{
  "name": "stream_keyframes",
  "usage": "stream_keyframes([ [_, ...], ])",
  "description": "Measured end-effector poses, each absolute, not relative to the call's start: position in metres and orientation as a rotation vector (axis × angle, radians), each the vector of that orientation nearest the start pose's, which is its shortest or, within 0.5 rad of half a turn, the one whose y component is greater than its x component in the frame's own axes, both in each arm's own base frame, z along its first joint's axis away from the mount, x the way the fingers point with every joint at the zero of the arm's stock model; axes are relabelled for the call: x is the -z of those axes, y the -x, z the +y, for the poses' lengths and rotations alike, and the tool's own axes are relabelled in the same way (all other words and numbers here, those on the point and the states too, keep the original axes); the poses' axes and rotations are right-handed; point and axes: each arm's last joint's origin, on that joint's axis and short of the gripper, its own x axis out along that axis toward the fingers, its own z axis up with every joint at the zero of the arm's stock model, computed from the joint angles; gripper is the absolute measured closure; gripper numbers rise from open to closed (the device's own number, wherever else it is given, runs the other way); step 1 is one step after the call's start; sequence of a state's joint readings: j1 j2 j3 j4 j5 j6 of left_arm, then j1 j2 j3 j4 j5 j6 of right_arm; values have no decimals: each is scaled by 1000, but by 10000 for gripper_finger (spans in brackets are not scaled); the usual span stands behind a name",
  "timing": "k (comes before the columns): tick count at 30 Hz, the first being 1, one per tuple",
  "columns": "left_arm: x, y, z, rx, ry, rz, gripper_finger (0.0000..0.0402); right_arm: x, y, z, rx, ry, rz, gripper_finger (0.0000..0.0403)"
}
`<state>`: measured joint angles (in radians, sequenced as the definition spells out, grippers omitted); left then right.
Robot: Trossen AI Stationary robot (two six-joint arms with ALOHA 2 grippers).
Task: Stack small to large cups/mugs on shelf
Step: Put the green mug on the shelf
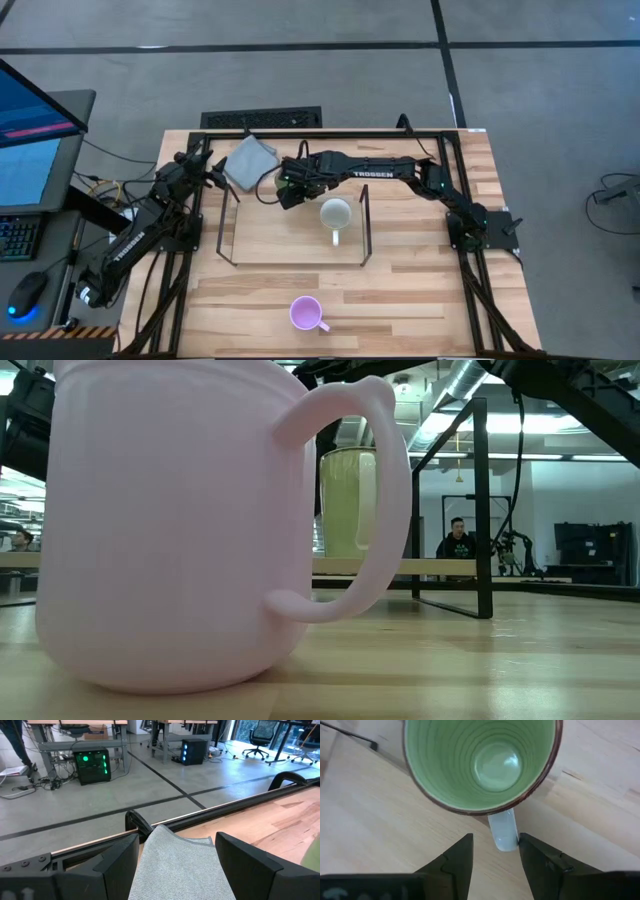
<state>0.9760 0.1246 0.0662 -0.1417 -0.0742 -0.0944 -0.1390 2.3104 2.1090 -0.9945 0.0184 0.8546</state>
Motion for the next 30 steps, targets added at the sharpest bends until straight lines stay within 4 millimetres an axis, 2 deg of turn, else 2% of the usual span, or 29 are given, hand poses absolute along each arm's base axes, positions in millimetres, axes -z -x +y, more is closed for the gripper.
stream_keyframes([
  [11,-163,-55,85,-1055,177,139,148,-220,-486,-69,571,-830,1031,225],
  [23,-163,-55,85,-1055,177,140,148,-220,-485,-70,586,-825,1032,225],
  [30,-163,-55,85,-1055,177,140,148,-219,-482,-80,628,-819,1030,225],
])
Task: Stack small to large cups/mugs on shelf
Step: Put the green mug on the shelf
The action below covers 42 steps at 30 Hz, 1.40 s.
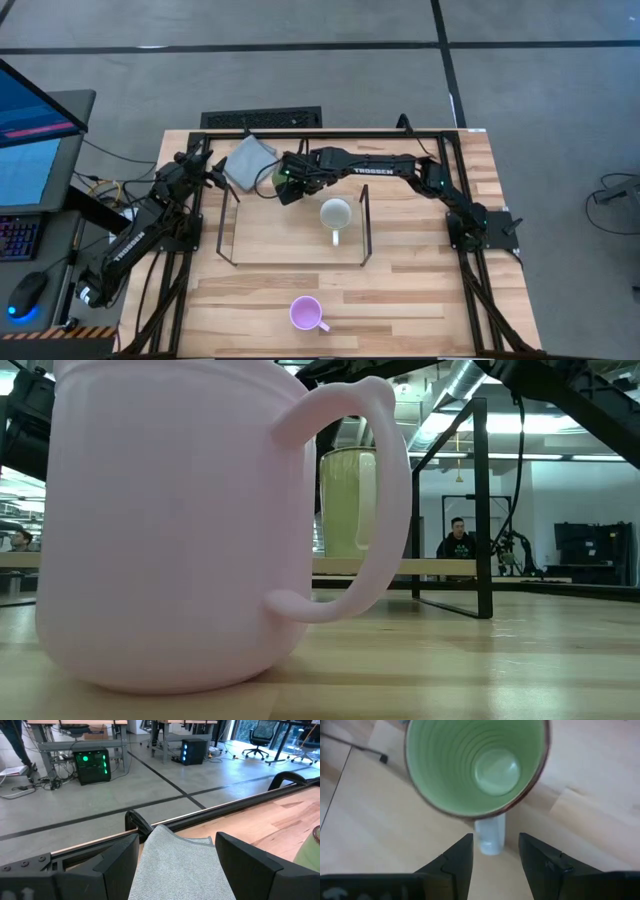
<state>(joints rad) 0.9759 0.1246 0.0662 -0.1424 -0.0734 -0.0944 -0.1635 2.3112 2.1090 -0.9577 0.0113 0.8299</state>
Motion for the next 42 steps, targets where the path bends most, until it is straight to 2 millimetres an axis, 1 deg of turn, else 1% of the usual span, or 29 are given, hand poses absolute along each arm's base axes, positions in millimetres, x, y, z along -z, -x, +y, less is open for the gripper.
stream_keyframes([
  [6,-163,-55,85,-1055,177,140,148,-219,-481,-88,655,-817,1020,225],
  [11,-163,-55,85,-1055,177,140,148,-219,-480,-88,646,-797,1033,225],
  [14,-163,-55,85,-1055,176,140,148,-224,-477,-87,639,-777,1041,225],
  [16,-163,-55,85,-1055,176,141,148,-232,-476,-87,630,-769,1028,225],
  [18,-163,-55,85,-1055,175,141,148,-244,-470,-87,644,-747,1033,225],
  [19,-163,-55,85,-1055,175,141,148,-251,-471,-87,644,-727,997,225],
  [20,-163,-55,85,-1054,175,141,148,-260,-470,-87,647,-714,968,225],
  [22,-163,-55,85,-1055,174,141,148,-276,-460,-86,685,-668,976,225],
  [24,-163,-55,85,-1054,174,143,148,-296,-456,-86,687,-612,910,225],
  [29,-162,-55,85,-1056,175,147,148,-348,-424,-80,645,-390,872,225],
  [32,-162,-55,85,-1049,178,152,148,-377,-401,-75,552,-204,892,225],
  [34,-162,-55,85,-1047,180,154,148,-395,-383,-72,505,-110,906,225],
  [37,-162,-55,85,-1047,180,154,148,-416,-358,-68,460,-9,923,225],
  [40,-162,-55,85,-1047,180,155,148,-431,-340,-71,482,-3,901,225],
  [42,-162,-55,85,-1047,179,155,148,-438,-328,-73,485,33,911,225],
])
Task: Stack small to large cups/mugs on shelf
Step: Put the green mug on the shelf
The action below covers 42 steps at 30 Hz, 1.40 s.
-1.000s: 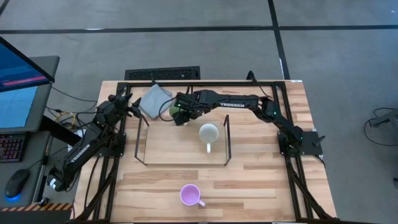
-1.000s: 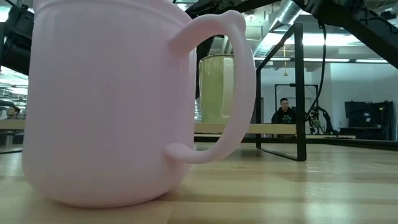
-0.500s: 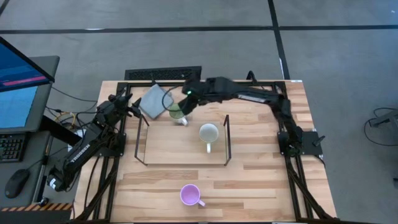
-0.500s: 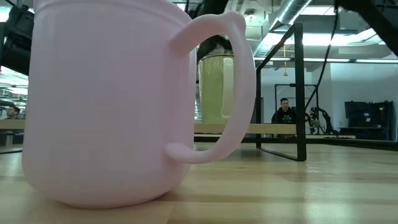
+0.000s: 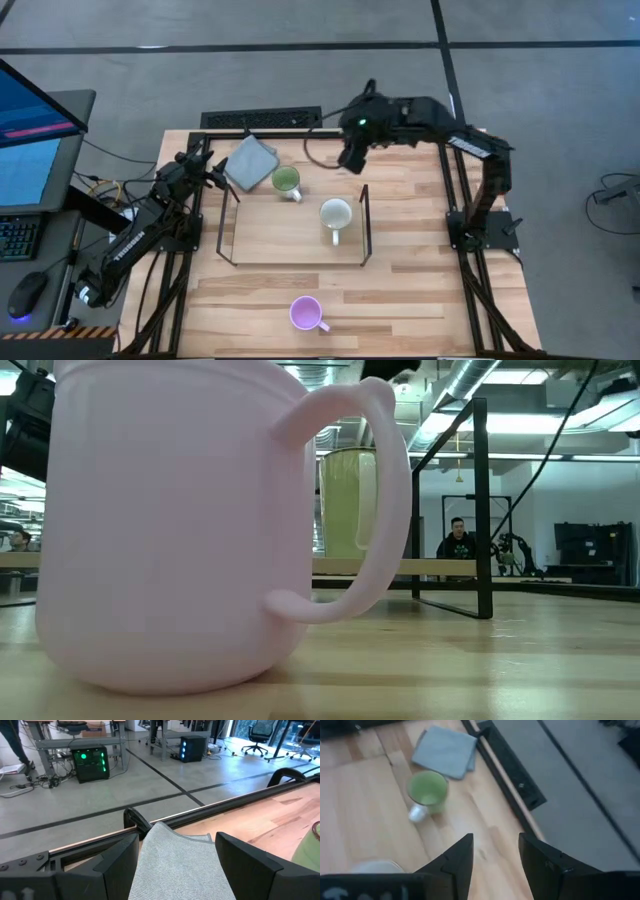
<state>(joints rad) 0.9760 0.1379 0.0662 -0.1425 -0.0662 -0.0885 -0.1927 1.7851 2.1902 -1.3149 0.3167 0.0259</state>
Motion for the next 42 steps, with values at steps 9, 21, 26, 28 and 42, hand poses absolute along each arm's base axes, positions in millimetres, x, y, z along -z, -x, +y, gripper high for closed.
stream_keyframes([
  [9,-162,-55,85,-1046,168,160,148,-458,-286,-81,487,101,951,225],
  [21,-162,-56,85,-1043,131,167,148,-461,-214,-88,529,147,803,225],
  [26,-163,-56,86,-1043,126,167,148,-428,-194,-90,470,166,724,225],
  [28,-163,-56,86,-1043,120,170,148,-409,-190,-92,418,200,693,225],
  [42,-163,-56,86,-1043,115,164,148,-274,-157,-140,144,5,385,225],
])
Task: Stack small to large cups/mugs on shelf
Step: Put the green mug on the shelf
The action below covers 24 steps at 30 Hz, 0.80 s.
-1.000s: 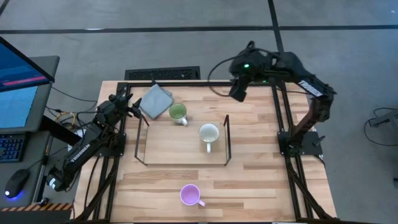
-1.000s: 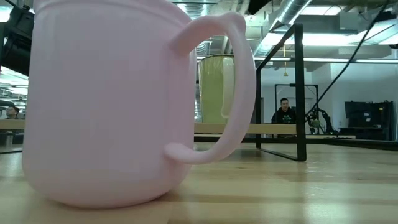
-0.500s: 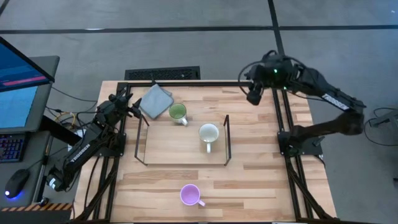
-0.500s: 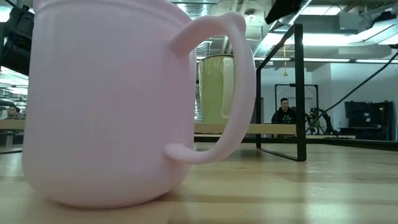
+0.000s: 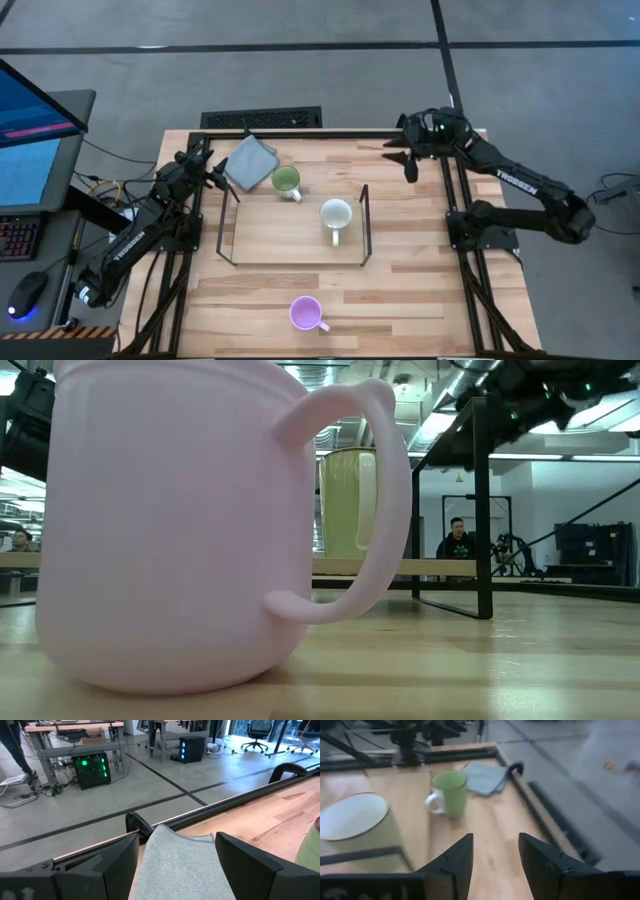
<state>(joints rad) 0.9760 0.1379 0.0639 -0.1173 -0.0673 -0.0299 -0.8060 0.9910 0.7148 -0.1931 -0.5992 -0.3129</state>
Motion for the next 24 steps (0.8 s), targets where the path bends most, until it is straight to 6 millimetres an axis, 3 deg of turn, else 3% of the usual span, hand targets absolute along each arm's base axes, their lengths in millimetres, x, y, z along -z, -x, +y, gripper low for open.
stream_keyframes([
  [7,-163,-56,86,-1042,105,170,148,-240,-140,-127,167,-97,255,225],
  [17,-163,-56,86,-1042,104,169,148,-215,-118,-89,303,-77,75,225],
  [24,-163,-56,86,-1042,105,169,148,-200,-111,-75,372,-41,42,225],
])
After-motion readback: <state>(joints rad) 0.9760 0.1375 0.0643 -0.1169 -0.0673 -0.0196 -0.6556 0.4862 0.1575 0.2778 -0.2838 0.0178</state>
